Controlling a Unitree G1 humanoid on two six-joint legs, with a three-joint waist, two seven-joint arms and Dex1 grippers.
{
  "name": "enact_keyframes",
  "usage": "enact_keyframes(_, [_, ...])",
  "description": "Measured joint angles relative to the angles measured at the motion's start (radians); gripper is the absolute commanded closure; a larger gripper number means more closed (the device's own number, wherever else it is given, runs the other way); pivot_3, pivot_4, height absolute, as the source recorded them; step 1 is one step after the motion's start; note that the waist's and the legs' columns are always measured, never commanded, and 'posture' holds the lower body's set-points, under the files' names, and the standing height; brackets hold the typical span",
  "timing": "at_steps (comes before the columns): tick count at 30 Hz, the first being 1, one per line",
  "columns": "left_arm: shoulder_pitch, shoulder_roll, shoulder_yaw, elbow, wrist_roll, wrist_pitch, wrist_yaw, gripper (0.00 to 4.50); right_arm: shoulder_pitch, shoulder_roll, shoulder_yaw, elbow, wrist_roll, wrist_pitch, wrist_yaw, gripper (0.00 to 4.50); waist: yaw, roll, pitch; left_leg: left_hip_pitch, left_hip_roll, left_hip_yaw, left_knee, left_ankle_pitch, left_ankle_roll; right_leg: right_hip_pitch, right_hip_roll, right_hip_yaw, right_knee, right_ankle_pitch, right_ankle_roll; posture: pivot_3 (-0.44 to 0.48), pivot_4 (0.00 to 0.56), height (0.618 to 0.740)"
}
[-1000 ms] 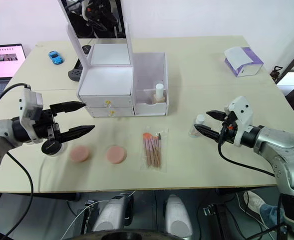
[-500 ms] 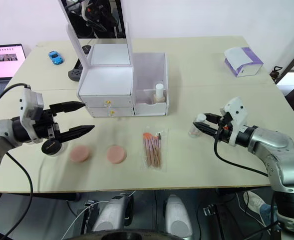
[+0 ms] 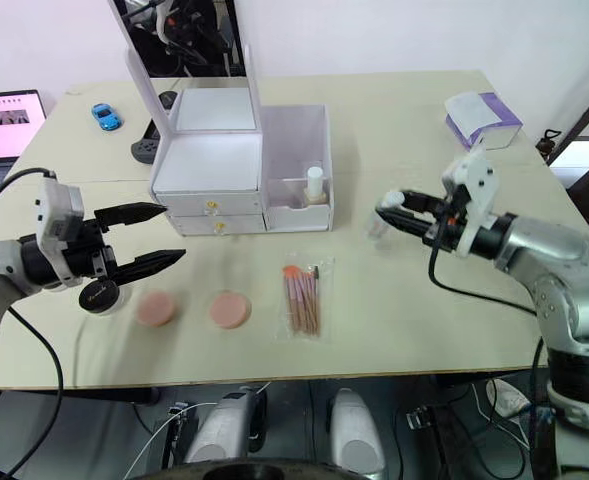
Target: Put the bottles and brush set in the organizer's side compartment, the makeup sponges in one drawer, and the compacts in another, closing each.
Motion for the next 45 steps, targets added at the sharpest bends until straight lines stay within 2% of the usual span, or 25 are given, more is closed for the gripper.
enact_keyframes(5, [0.064, -0.007, 0.043, -0.032, 0.0, -0.001, 0.029, 0.0, -0.351, 0.084, 0.141, -0.003, 0.005, 0.085, -0.046, 3.4, 0.002, 0.0, 0.0, -0.001, 0.001, -0.001, -0.002, 0.0, 0.0, -0.002, 0.001, 0.0, 0.001, 0.0, 0.0, 0.0, 0.15, 0.74])
enact_keyframes(10, [0.121, -0.014, 0.086, -0.078, -0.001, 0.0, 0.064, 0.0, -0.494, 0.163, 0.35, 0.088, -0.094, 0.11, -0.044, 3.4, 0.008, -0.001, -0.001, -0.002, 0.0, -0.001, -0.002, 0.0, 0.0, -0.003, -0.002, -0.001, 0.0, 0.0, -0.001, 0.0, 0.15, 0.74])
enact_keyframes(15, [0.177, -0.028, 0.124, -0.138, -0.009, 0.004, 0.096, 0.0, -0.547, 0.243, 0.461, 0.278, -0.249, -0.01, -0.052, 3.4, 0.007, -0.001, -0.001, -0.002, 0.0, 0.001, -0.001, 0.0, 0.0, -0.003, -0.003, 0.001, 0.0, 0.001, -0.001, 0.0, 0.15, 0.74])
enact_keyframes(19, [0.214, -0.03, 0.161, -0.168, -0.015, 0.009, 0.121, 0.0, -0.571, 0.288, 0.464, 0.414, -0.314, -0.068, -0.052, 3.4, 0.005, -0.001, -0.001, -0.002, -0.001, 0.001, -0.002, 0.0, 0.0, -0.005, -0.001, 0.001, 0.001, 0.001, -0.001, 0.0, 0.15, 0.74])
enact_keyframes(27, [0.242, -0.03, 0.181, -0.206, -0.03, 0.026, 0.147, 0.0, -0.575, 0.365, 0.49, 0.573, -0.419, -0.16, -0.025, 3.4, -0.001, -0.001, -0.001, -0.002, 0.0, 0.002, -0.003, 0.0, 0.0, -0.007, 0.001, 0.001, 0.004, 0.002, -0.001, 0.0, 0.15, 0.74])
enact_keyframes(42, [0.212, -0.028, 0.178, -0.212, -0.031, 0.033, 0.162, 0.0, -0.566, 0.461, 0.487, 0.693, -0.51, -0.215, -0.035, 3.4, 0.002, -0.002, -0.001, -0.001, 0.0, 0.002, -0.002, 0.0, 0.0, -0.006, 0.001, 0.001, 0.005, 0.002, -0.001, 0.0, 0.15, 0.74])
enact_keyframes(45, [0.211, -0.028, 0.177, -0.212, -0.03, 0.033, 0.161, 0.0, -0.566, 0.463, 0.463, 0.69, -0.504, -0.188, -0.027, 1.96, 0.002, -0.002, -0.001, -0.001, 0.0, 0.002, -0.002, 0.0, 0.0, -0.006, 0.001, 0.001, 0.005, 0.002, -0.001, 0.0, 0.15, 0.74])
